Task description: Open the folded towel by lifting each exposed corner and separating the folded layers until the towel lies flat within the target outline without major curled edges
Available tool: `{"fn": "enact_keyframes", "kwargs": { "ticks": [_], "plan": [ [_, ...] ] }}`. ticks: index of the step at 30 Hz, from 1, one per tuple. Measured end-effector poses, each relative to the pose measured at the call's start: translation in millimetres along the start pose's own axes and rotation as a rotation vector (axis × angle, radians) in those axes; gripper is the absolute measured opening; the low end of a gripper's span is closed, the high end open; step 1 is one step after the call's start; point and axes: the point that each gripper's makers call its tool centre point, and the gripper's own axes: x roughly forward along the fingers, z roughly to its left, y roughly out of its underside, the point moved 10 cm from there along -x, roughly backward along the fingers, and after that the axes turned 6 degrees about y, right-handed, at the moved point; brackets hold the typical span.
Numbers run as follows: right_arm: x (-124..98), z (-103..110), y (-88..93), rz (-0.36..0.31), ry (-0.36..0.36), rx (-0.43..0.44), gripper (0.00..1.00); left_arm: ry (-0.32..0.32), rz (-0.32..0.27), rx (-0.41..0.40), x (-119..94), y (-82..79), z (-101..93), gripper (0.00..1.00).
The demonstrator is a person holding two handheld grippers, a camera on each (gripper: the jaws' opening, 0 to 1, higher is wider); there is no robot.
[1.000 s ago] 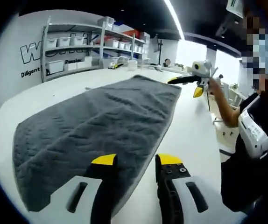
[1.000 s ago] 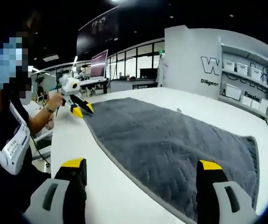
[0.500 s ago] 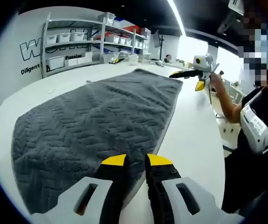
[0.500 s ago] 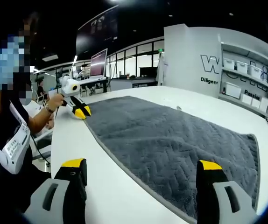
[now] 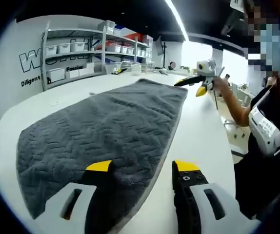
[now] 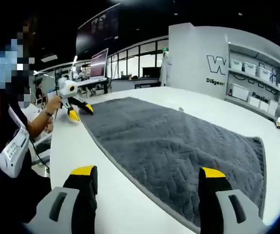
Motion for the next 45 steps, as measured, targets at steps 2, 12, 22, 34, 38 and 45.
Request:
{"fn": "enact_keyframes", "kwargs": {
  "ticks": [2,12,22,34,38,45],
  "plan": [
    [0.4,-2.3,2.8,0.019,-0.005,0.005,0.72,-0.041,-0.044,-0.053,-6.8,-1.7,3.4,0.67],
    [-1.4,-11.4,11.3,0.058,-0.010,-0.005,0.37,-0.142,-0.074,-0.132,-23.3,3.0,10.2,0.98],
    [-5.5,-13.7,29.0,0.184,-0.031,0.014,0.21,-0.153,-0.077,-0.147,-27.2,4.4,9.8,0.99],
    [-11.3,-10.9,32.6,0.186,-0.039,0.040,0.18,-0.175,-0.076,-0.154,-35.7,6.5,9.8,0.98],
    [-13.6,-8.1,33.4,0.191,-0.037,0.038,0.18,-0.191,-0.073,-0.151,-39.5,8.8,10.7,0.97],
    [-17.2,-5.5,35.0,0.181,-0.038,0.041,0.19,-0.209,-0.074,-0.163,-45.0,13.2,11.7,0.97]
  ]
}}
